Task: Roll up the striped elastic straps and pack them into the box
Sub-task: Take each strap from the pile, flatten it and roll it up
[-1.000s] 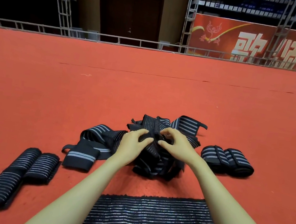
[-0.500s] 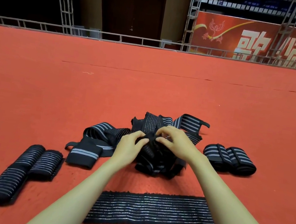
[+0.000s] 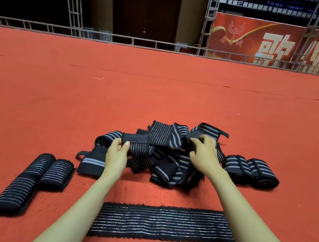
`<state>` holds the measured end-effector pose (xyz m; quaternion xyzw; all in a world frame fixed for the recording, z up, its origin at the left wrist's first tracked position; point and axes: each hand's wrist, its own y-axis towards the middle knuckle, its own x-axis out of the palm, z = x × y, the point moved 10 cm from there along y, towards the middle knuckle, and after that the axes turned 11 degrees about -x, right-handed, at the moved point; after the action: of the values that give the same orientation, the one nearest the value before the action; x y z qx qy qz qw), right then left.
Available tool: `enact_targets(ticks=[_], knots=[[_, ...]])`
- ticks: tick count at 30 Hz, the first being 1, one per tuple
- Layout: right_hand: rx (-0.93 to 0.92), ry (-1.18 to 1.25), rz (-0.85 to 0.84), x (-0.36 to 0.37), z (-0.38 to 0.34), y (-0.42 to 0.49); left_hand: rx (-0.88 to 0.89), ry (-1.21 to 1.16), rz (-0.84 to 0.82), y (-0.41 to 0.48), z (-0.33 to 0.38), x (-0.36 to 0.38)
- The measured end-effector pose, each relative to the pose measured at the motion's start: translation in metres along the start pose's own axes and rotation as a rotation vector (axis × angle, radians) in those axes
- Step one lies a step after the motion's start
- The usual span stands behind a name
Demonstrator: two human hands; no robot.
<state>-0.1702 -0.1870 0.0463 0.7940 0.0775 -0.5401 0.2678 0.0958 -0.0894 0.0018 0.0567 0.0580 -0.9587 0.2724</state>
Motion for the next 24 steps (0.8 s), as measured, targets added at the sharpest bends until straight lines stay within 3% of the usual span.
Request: enact_targets(ticks=[2, 3, 4, 8, 10, 13, 17, 21, 24], knots=[[-0.152, 0.049, 0.303, -0.024, -0.032, 0.002, 0.002, -0.013, -0.009, -0.001, -0.001, -0.003], [-0.252, 0.054, 0.377, -0.029, -0.052, 0.004, 0.003, -0.038, -0.023, -0.002, -0.002, -0.004], [-0.347, 0.035, 0.374, -0.028, -0.072, 0.009, 0.016, -0.068, -0.043, -0.004, 0.0, -0.005], [-0.498, -0.169, -0.01, 0.022, -0.12, 0.033, 0.033, -0.216, -0.079, -0.007, 0.008, -0.013], [-0.527, -0.274, -0.029, 0.031, -0.13, 0.04, 0.03, -0.242, -0.1, -0.006, 0.007, -0.017], [-0.495, -0.227, 0.017, 0.02, -0.132, 0.05, -0.017, -0.319, -0.03, 0.0, -0.002, -0.035], [-0.326, 0.107, -0.064, 0.016, -0.113, 0.055, -0.117, -0.475, 0.059, 0.004, -0.009, -0.05], [-0.176, 0.384, -0.15, 0.024, -0.099, 0.048, -0.109, -0.377, 0.057, 0.008, -0.012, -0.047], [-0.036, 0.495, -0.118, 0.023, -0.088, 0.047, -0.062, -0.271, 0.052, 0.007, -0.008, -0.043]])
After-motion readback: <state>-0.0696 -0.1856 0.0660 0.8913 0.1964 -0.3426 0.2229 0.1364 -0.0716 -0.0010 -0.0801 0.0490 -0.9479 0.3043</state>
